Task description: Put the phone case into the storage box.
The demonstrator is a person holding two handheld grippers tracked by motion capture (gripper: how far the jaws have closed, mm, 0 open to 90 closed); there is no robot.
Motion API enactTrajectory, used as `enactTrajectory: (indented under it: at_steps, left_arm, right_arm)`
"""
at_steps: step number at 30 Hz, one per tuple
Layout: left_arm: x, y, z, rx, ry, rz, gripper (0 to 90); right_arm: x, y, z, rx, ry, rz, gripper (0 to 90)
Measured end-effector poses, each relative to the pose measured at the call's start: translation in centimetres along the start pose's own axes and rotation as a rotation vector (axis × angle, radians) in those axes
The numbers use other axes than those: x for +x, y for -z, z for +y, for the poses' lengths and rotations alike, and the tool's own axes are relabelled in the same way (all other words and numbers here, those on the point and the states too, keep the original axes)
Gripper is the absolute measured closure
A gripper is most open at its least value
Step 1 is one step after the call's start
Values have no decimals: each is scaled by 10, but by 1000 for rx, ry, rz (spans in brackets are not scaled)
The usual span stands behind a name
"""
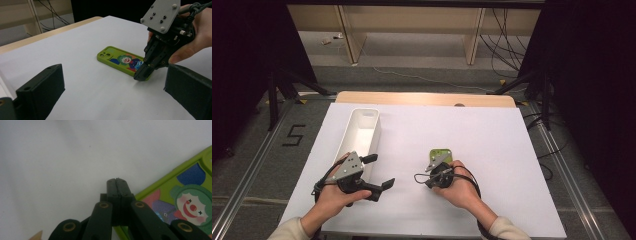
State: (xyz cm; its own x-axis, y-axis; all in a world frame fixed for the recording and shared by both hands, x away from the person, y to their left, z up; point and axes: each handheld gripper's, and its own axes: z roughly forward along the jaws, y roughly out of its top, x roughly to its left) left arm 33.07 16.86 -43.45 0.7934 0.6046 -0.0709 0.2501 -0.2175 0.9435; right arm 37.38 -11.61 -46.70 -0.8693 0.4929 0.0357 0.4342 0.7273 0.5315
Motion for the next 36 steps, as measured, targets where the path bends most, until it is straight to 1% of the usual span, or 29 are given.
enactTrajectory:
  at_steps: [2,3,5,6,7,10,12,13,17,18,19,20,21,23,25,26,28,29,30,31,32,33,34,35,36]
  left_arm:
    - [0,0,0,0,-1,1,20]
    - [0,0,0,0,-1,1,20]
    - [0,0,0,0,-1,0,20]
    - [0,0,0,-1,0,0,20]
    - [0,0,0,-1,1,-1,20]
    - [0,0,0,-3,1,-2,21]
    - [0,0,0,-3,-1,-1,21]
    - [0,0,0,-3,-2,-2,21]
    - [0,0,0,-2,-1,-2,22]
    - [0,0,0,-2,-1,-1,22]
    - [0,0,0,-2,-2,-1,22]
    - [0,-1,0,-2,-2,-1,23]
    - [0,-1,0,-2,-2,-1,24]
    - [-1,-1,0,-2,-3,-2,24]
    - [-1,-1,0,-1,-2,-2,25]
    - [-1,-1,0,-1,-3,-2,25]
    - [-1,-1,0,0,-3,-2,25]
    - [-1,-1,0,0,-4,-2,25]
    - [-1,-1,0,0,-4,-2,26]
    - [-1,-1,0,1,-4,-2,26]
    - [-1,-1,0,1,-4,-2,26]
    - [-1,-1,0,1,-4,-2,27]
    - [-1,-1,0,1,-4,-3,27]
    - [-1,-1,0,1,-4,-3,27]
    - [-1,-1,0,1,-4,-3,27]
  right_arm:
    - [-1,2,-2,6,-8,2,900]
    - [-1,4,-3,18,-19,10,900]
    - [-3,5,-5,12,-7,-2,900]
    - [-2,6,-6,17,-21,1,900]
    - [-4,6,-8,14,-11,0,900]
    - [-4,10,-11,23,-29,-2,900]
    - [-6,11,-14,20,-23,-8,900]
    - [-6,12,-15,23,-37,-6,900]
    - [-8,15,-19,29,-40,-10,900]
    - [-8,16,-20,33,-49,-12,900]
    - [-9,16,-21,38,-49,-11,900]
    - [-10,16,-22,36,-39,-18,900]
    - [-10,17,-23,46,-55,-14,900]
    - [-12,17,-26,52,-45,-29,900]
    - [-13,17,-27,57,-49,-30,900]
    - [-14,18,-29,60,-65,-25,900]
    - [-15,19,-30,62,-64,-32,900]
    - [-16,19,-31,57,-56,-36,900]
    - [-16,20,-31,60,-68,-34,900]
    - [-17,20,-32,57,-65,-38,900]
    - [-16,21,-32,61,-79,-32,900]
    - [-17,21,-32,55,-79,-32,900]
    - [-17,22,-32,53,-88,-28,891]
    - [-18,23,-32,41,-89,-31,859]
    - [-18,23,-32,41,-89,-31,859]
